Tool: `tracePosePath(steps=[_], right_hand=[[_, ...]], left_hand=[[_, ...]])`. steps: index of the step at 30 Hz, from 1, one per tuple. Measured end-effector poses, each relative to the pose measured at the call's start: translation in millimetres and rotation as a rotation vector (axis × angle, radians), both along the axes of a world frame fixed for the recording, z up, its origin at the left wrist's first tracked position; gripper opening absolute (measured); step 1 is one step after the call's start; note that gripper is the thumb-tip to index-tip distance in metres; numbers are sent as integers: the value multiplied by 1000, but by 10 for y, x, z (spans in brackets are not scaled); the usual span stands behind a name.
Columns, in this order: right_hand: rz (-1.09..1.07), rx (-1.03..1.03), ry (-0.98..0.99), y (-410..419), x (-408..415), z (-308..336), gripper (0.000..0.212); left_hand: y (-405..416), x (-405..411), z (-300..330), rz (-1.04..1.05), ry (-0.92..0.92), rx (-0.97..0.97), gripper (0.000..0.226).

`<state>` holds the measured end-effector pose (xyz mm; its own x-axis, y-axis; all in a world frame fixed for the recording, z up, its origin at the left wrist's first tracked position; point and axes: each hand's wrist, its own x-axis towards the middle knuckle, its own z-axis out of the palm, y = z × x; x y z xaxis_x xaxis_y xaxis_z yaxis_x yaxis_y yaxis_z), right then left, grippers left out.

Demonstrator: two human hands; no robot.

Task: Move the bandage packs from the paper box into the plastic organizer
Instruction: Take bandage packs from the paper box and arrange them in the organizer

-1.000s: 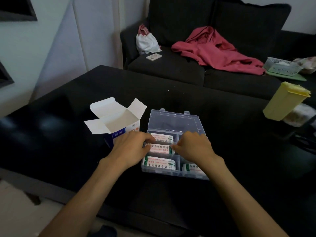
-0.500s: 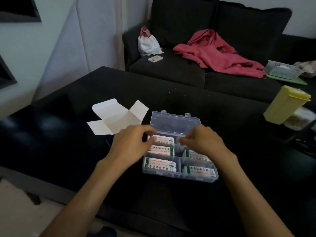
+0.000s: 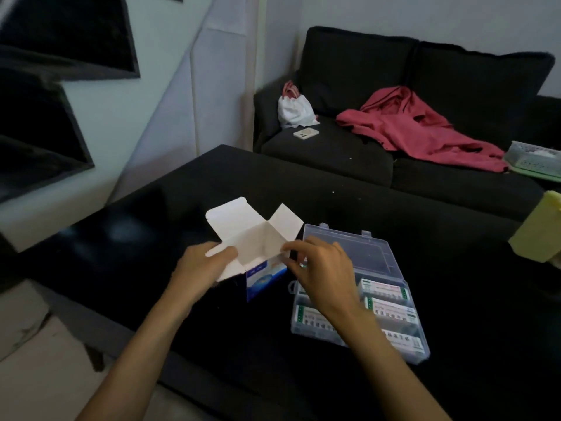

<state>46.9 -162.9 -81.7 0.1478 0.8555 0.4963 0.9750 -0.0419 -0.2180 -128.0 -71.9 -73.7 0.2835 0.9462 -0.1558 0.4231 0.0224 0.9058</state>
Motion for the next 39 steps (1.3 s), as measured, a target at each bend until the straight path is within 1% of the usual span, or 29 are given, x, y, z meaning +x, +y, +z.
tracePosePath(steps=[1,2,4,6,7,10,11,13,15,18,20,21,23,25,28,31,35,39], right_hand=[[25,84,-33,5,-4,-16,18],[52,176,-58,10,-16,-22,13],[81,306,-41,-10,-28,-12,9],[82,325,-37,-18,-27,-3,12],[80,267,-45,-23,-34,-21,13],[63,-113,-20,-61,-118,-78,18],[60,-175,11,-72,-130,-100,23],[56,-212,65,-76,-138,-83,29],[52,-232,88,-68,-146,-46,31],[80,-187,106,-50,-227,10,24],[104,-137,120,-19,-304,39,22],[114,-148,124,-1,-342,42,22],[112,-230,107,12,-395,31,23],[94,-370,90,4,-425,9,27],[97,-573,81,20,-461,-52,40],[107,-756,92,79,-486,-125,52],[47,-800,107,170,-469,-140,64],[-3,-766,117,210,-463,-147,55]], left_hand=[[-11,-1,8,11,-96,59,33],[-10,-6,22,43,-161,160,26],[-50,-11,64,116,-269,368,22],[-82,-21,47,139,-293,493,24],[-77,-21,-5,133,-258,507,25],[-46,-23,-132,116,-25,435,24],[-40,-22,-142,100,8,415,27],[-24,-12,-121,81,20,383,33],[-3,-19,-102,76,6,332,32],[43,-44,-59,-1,-114,206,30],[40,-42,-25,-71,-144,146,31],[22,-41,1,-101,-143,130,27],[-9,-46,34,-150,-123,101,22],[-54,-59,75,-212,-110,65,17],[-88,-75,110,-279,-106,27,8],[-105,-60,102,-308,-104,15,10],[-94,-46,81,-274,-120,20,11],[-91,-37,57,-243,-117,53,14]])
